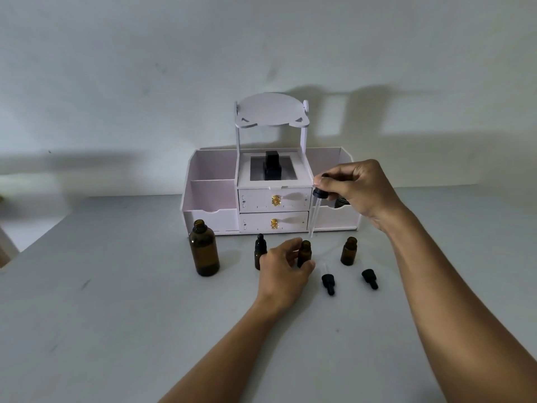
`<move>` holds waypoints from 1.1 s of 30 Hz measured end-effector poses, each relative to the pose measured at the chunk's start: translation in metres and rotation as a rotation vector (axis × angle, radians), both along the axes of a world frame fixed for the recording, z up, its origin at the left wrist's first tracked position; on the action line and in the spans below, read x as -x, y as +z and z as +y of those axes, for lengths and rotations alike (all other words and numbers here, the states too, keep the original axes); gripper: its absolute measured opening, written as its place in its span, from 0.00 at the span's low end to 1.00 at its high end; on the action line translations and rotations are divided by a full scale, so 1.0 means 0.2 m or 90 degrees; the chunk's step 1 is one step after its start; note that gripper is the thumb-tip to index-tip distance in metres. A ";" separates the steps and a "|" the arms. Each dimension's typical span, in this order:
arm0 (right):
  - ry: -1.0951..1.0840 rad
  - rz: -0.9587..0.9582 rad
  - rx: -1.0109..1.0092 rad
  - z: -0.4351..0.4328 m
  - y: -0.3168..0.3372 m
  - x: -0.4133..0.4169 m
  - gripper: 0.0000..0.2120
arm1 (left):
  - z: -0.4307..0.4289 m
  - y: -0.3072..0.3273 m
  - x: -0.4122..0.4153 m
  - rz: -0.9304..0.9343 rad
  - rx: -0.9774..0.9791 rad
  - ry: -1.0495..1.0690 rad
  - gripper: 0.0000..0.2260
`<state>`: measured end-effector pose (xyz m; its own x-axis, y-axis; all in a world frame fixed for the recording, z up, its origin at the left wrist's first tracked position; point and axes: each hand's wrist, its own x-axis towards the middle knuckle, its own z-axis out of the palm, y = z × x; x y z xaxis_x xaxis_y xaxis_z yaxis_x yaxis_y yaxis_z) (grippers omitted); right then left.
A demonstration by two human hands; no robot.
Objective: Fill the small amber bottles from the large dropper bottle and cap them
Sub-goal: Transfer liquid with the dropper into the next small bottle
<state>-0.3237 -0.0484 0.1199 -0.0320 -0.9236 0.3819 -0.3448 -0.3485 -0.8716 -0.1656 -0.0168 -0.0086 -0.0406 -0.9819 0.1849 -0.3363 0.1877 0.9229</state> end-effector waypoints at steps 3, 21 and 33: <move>0.001 -0.003 -0.007 0.00 -0.01 -0.01 0.04 | -0.01 0.00 0.00 0.005 0.005 -0.002 0.21; -0.007 0.037 0.004 0.01 -0.03 -0.03 0.05 | -0.01 -0.01 -0.01 0.031 0.007 -0.011 0.15; -0.028 0.075 0.020 -0.02 -0.06 -0.03 0.03 | -0.01 -0.01 -0.01 0.021 0.009 -0.010 0.15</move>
<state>-0.3170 -0.0514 0.1077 -0.0257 -0.9096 0.4146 -0.4605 -0.3574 -0.8126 -0.1643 -0.0195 -0.0104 -0.0499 -0.9784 0.2008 -0.3020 0.2064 0.9307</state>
